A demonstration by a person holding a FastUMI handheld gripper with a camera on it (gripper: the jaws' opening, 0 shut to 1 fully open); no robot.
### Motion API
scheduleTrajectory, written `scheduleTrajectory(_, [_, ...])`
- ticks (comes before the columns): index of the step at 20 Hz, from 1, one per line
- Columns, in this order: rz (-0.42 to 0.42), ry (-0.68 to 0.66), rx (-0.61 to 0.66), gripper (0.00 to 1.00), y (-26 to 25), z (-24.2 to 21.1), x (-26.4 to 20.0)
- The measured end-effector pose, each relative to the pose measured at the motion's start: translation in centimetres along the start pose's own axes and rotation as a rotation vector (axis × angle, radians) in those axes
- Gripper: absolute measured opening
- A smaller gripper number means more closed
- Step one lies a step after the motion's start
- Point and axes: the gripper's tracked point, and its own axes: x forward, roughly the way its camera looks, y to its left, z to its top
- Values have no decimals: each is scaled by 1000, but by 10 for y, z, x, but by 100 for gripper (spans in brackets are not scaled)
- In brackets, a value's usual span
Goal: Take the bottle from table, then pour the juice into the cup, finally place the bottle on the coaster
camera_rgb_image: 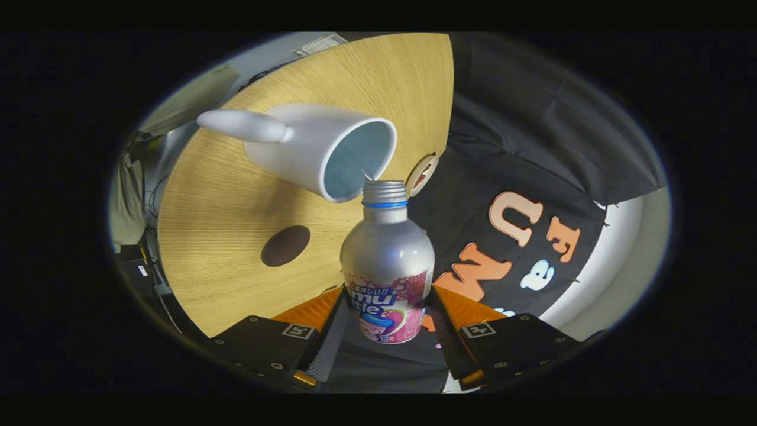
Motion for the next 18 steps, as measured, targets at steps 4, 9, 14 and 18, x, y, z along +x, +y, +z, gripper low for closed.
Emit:
scheduleTrajectory(4, [0, 7, -7, 75, 0, 0, 0])
scheduleTrajectory(9, [-1, 10, -29, 75, 0, 1, 3])
scheduleTrajectory(14, [3, 7, -31, 75, 0, 3, 1])
scheduleTrajectory(18, [12, 11, -14, 74, 3, -1, 5])
